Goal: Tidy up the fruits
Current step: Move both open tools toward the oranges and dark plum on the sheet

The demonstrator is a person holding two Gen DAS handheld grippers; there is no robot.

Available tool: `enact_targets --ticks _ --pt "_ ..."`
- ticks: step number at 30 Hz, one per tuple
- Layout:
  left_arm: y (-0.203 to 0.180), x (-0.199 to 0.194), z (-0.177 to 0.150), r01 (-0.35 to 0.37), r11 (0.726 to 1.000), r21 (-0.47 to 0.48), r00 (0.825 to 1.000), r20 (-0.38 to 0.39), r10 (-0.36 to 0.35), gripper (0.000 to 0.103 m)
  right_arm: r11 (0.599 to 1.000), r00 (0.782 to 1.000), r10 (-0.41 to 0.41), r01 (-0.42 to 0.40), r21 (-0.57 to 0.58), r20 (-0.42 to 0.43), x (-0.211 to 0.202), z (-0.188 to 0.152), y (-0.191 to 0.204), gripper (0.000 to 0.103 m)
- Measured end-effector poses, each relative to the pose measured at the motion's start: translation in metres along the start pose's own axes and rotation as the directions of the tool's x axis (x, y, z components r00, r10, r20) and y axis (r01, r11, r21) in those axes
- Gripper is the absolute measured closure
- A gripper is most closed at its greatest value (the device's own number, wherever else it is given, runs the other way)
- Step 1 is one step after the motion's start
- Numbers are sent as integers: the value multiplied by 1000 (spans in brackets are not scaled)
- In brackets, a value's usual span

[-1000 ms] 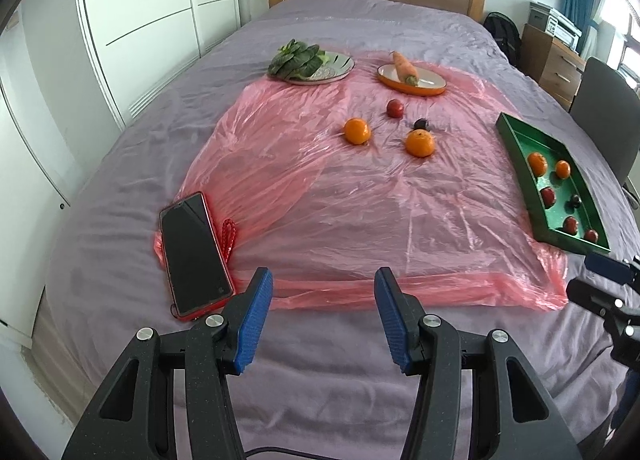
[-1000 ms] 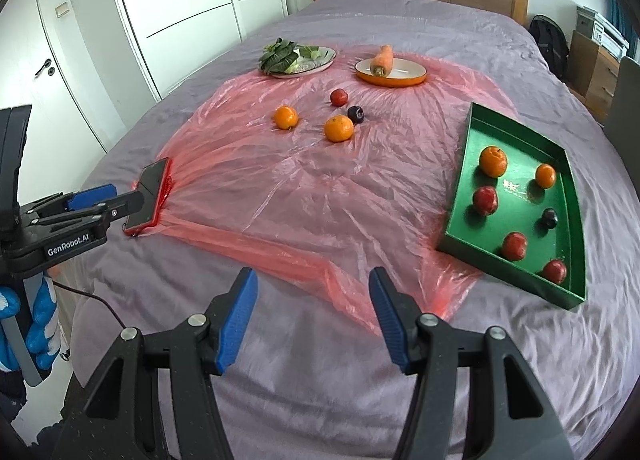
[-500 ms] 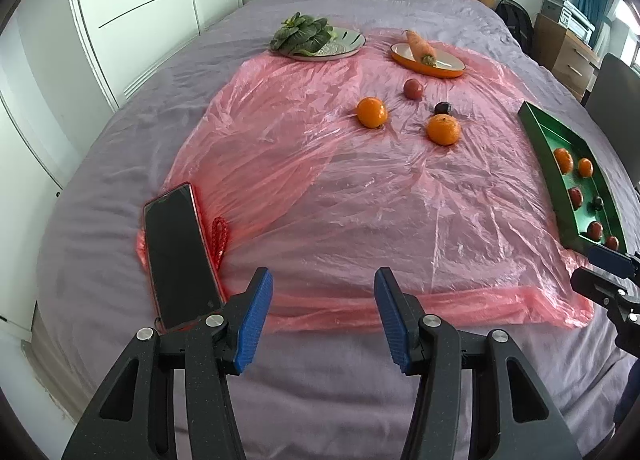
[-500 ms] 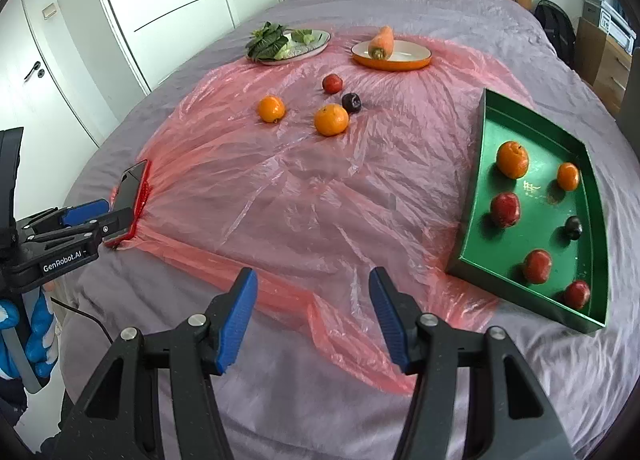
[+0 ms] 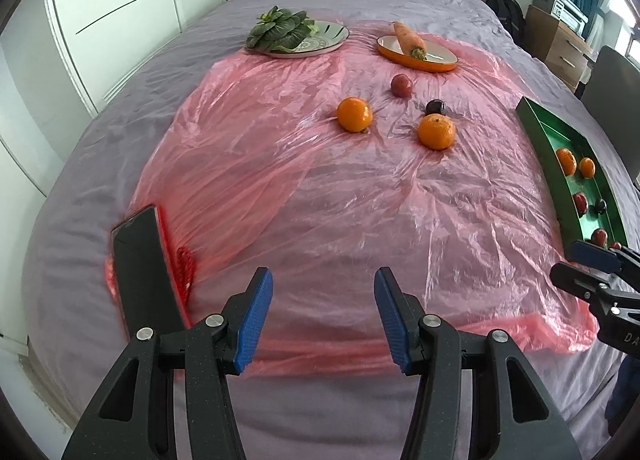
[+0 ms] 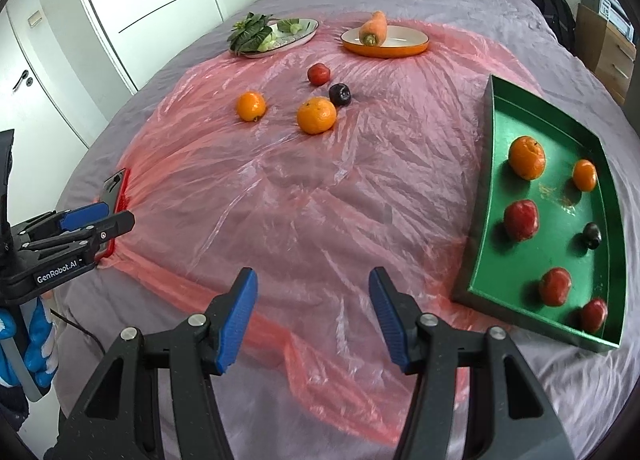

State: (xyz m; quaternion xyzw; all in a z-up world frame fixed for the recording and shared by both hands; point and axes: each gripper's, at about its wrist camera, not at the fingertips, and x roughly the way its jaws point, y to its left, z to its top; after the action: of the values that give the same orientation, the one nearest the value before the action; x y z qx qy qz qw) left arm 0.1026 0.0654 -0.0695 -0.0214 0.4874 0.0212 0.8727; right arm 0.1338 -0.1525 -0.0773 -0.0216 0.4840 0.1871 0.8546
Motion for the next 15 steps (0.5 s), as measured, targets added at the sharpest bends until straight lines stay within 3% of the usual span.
enact_targets --ticks 15 --pt "-9 37 41 30 999 25 1000 -2 -30 56 999 1000 31 -31 11 -1 36 37 -15 12"
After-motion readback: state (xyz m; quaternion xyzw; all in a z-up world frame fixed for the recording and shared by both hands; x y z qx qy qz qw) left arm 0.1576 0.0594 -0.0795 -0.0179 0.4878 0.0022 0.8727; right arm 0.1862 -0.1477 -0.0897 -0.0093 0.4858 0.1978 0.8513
